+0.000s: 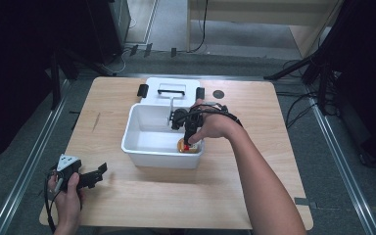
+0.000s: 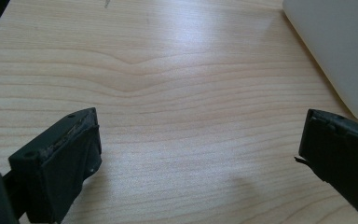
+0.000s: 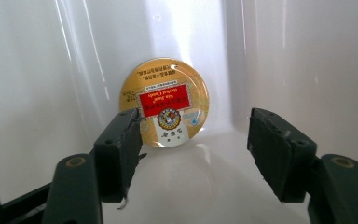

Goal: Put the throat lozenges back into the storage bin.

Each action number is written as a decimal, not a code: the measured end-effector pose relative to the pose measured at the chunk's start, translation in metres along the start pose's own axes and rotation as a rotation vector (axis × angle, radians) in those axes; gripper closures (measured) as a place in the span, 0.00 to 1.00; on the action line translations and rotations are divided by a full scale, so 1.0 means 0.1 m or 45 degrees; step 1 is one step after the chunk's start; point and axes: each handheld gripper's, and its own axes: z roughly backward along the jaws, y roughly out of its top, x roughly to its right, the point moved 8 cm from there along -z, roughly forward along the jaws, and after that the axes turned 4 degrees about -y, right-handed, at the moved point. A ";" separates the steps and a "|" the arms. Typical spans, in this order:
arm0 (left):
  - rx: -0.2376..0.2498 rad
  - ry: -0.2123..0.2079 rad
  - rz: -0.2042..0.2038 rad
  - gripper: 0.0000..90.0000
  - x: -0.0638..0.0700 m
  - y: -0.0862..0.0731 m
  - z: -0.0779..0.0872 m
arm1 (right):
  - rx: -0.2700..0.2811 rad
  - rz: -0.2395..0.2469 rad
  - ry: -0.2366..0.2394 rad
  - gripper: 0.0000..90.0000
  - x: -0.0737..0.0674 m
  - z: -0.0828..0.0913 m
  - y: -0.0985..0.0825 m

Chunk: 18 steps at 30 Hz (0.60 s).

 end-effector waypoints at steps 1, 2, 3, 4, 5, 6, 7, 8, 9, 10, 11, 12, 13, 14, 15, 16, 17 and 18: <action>0.002 0.000 0.001 0.00 0.00 0.00 0.00 | 0.000 -0.018 0.007 0.37 -0.01 0.02 -0.01; 0.000 0.000 -0.001 0.00 0.00 0.00 0.00 | 0.008 -0.016 0.013 0.35 -0.01 0.04 -0.01; 0.001 0.001 0.001 0.00 0.00 0.00 0.00 | 0.018 -0.015 0.019 0.32 -0.01 0.05 -0.01; 0.002 0.001 0.001 0.00 0.00 0.00 0.00 | 0.009 -0.031 0.024 0.29 -0.02 0.07 -0.02; -0.001 0.001 -0.002 0.00 0.00 0.00 0.00 | 0.017 -0.026 0.027 0.27 -0.01 0.07 -0.02; -0.001 0.002 -0.003 0.00 0.00 0.00 0.00 | 0.007 -0.037 0.019 0.27 -0.01 0.09 -0.04; -0.002 0.002 -0.003 0.00 0.00 0.00 0.00 | 0.003 -0.045 0.019 0.26 -0.02 0.11 -0.05; -0.002 0.002 -0.005 0.00 0.00 0.00 0.00 | 0.010 -0.041 0.017 0.25 -0.01 0.12 -0.06; -0.002 0.001 -0.005 0.00 0.00 0.00 0.00 | 0.013 -0.043 0.014 0.25 -0.01 0.13 -0.06; -0.002 0.002 -0.005 0.00 0.00 0.00 0.00 | 0.017 -0.049 0.013 0.25 -0.01 0.15 -0.07; -0.002 0.002 -0.005 0.00 0.00 0.00 0.00 | 0.027 -0.050 0.009 0.24 0.00 0.17 -0.07; -0.001 0.004 -0.006 0.00 0.00 0.00 0.00 | 0.030 -0.061 0.010 0.24 0.00 0.20 -0.08; -0.003 0.003 -0.006 0.00 0.00 0.00 0.00 | 0.043 -0.057 0.007 0.24 0.01 0.22 -0.08; -0.003 0.003 -0.006 0.00 0.00 0.00 0.00 | 0.048 -0.066 0.006 0.22 0.01 0.24 -0.09; -0.003 0.003 -0.006 0.00 0.00 0.00 0.00 | 0.047 -0.069 0.002 0.20 0.02 0.27 -0.10; -0.003 0.003 -0.006 0.00 0.00 0.00 0.00 | 0.051 -0.078 0.002 0.18 0.02 0.30 -0.11; -0.002 0.004 -0.006 0.00 0.00 0.00 0.00 | 0.050 -0.090 0.001 0.16 0.02 0.31 -0.12; -0.002 0.005 -0.006 0.00 0.00 0.00 0.00 | 0.052 -0.095 0.000 0.14 0.03 0.33 -0.13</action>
